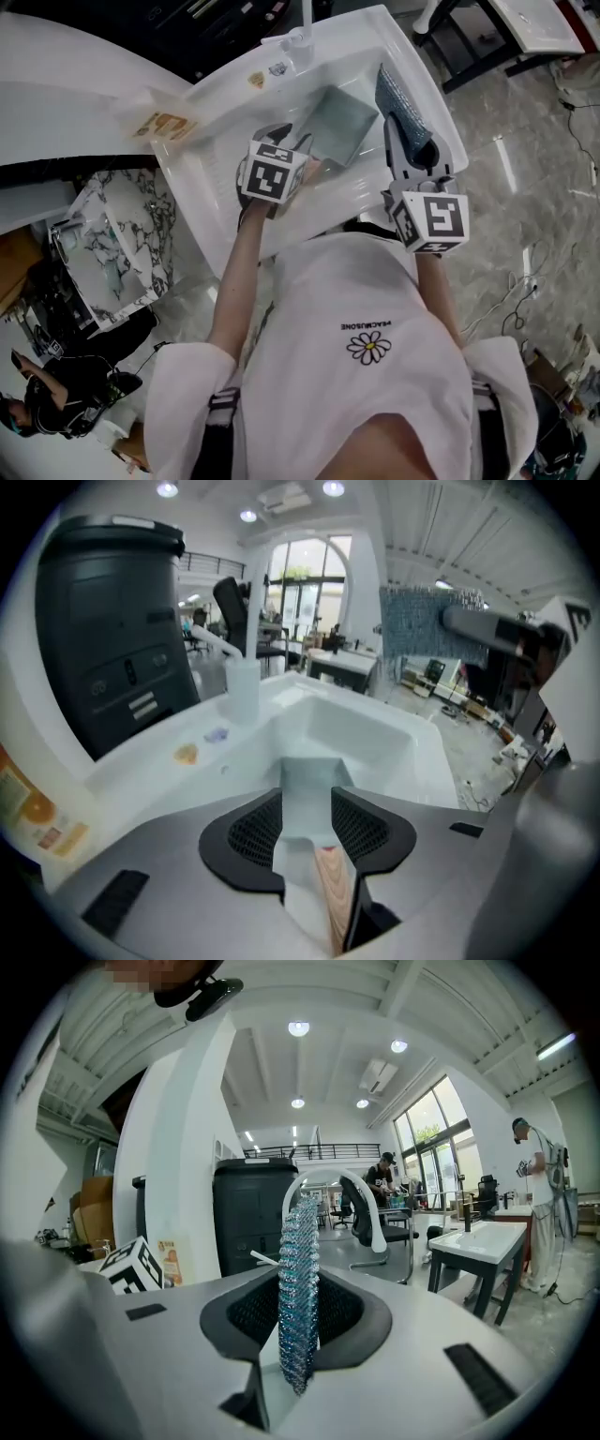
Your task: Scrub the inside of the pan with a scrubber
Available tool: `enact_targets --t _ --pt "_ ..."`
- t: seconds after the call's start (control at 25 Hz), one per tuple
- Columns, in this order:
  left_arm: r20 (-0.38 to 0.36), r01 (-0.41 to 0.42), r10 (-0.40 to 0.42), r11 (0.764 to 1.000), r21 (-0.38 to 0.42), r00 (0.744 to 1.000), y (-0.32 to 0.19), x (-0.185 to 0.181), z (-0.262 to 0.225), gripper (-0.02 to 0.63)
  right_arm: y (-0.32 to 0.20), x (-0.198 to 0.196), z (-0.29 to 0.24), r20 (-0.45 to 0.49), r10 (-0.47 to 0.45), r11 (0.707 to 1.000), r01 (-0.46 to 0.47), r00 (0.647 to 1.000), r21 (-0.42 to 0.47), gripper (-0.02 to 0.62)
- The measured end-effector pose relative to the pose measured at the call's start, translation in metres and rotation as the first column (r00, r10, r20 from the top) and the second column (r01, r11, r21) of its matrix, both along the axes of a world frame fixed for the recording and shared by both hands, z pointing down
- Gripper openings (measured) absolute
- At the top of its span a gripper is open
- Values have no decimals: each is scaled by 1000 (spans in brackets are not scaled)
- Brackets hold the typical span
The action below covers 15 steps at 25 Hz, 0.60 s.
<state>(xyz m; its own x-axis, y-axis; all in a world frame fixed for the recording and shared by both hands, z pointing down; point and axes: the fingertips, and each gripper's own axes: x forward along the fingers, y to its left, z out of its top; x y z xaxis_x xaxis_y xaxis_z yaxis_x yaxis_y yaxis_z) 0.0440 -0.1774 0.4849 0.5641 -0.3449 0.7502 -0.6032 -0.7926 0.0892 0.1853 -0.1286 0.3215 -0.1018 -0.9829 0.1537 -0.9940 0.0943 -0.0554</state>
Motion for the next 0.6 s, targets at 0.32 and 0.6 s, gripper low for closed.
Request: enact_targets --t 0.32,0.6 --pt "162 -36 83 962 -271 983 65 -18 73 202 10 7 16 7 17 999 -17 1000 -50 57" --pt "310 -30 145 937 -347 940 88 -42 100 203 11 8 28 20 13 997 -11 1000 -80 58"
